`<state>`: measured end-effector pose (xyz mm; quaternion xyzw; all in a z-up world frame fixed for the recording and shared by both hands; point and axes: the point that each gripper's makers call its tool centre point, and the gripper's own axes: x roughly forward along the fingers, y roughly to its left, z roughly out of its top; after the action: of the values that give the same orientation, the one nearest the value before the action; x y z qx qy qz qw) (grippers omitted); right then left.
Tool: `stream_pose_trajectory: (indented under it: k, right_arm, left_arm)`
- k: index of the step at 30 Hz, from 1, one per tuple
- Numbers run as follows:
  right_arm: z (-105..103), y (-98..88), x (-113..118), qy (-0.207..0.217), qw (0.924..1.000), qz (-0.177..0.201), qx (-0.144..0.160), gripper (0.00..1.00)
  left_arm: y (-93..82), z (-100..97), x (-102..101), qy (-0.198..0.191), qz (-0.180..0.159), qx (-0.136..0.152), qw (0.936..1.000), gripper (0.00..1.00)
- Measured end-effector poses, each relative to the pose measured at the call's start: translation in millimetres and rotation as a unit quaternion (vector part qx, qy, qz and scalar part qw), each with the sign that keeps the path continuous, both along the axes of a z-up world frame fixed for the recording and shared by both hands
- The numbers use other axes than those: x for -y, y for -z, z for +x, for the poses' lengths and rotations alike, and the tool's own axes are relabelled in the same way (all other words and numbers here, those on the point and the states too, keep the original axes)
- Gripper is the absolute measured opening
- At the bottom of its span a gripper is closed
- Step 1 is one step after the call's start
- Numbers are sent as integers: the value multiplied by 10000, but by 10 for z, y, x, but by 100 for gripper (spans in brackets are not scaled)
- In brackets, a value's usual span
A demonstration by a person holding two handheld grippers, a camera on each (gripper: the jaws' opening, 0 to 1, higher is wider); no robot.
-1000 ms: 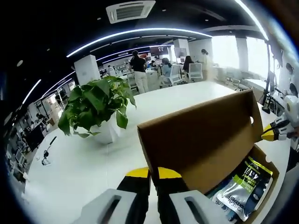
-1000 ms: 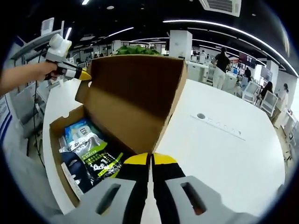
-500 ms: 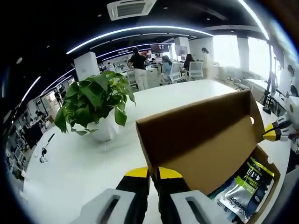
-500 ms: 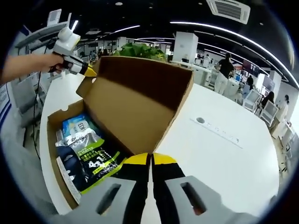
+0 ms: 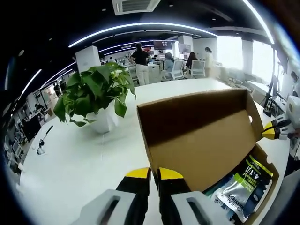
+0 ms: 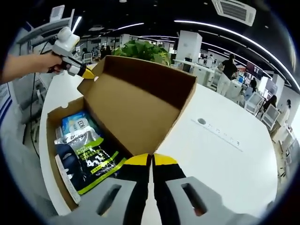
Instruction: Operate the shoe box by opening the lid, removing the specified soft item, and placing it in the target area until the item is outside and the box remains undamaged.
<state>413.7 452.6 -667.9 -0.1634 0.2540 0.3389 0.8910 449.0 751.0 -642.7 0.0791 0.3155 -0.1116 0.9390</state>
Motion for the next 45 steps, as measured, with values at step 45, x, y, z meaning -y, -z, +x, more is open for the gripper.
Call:
stream_pose_trajectory:
  k: [45]
  right_arm:
    - [244,165,-41,-99,9994,-289,-173,3]
  left_arm:
    - [354,-78,68,-212,93,-401,9989,4]
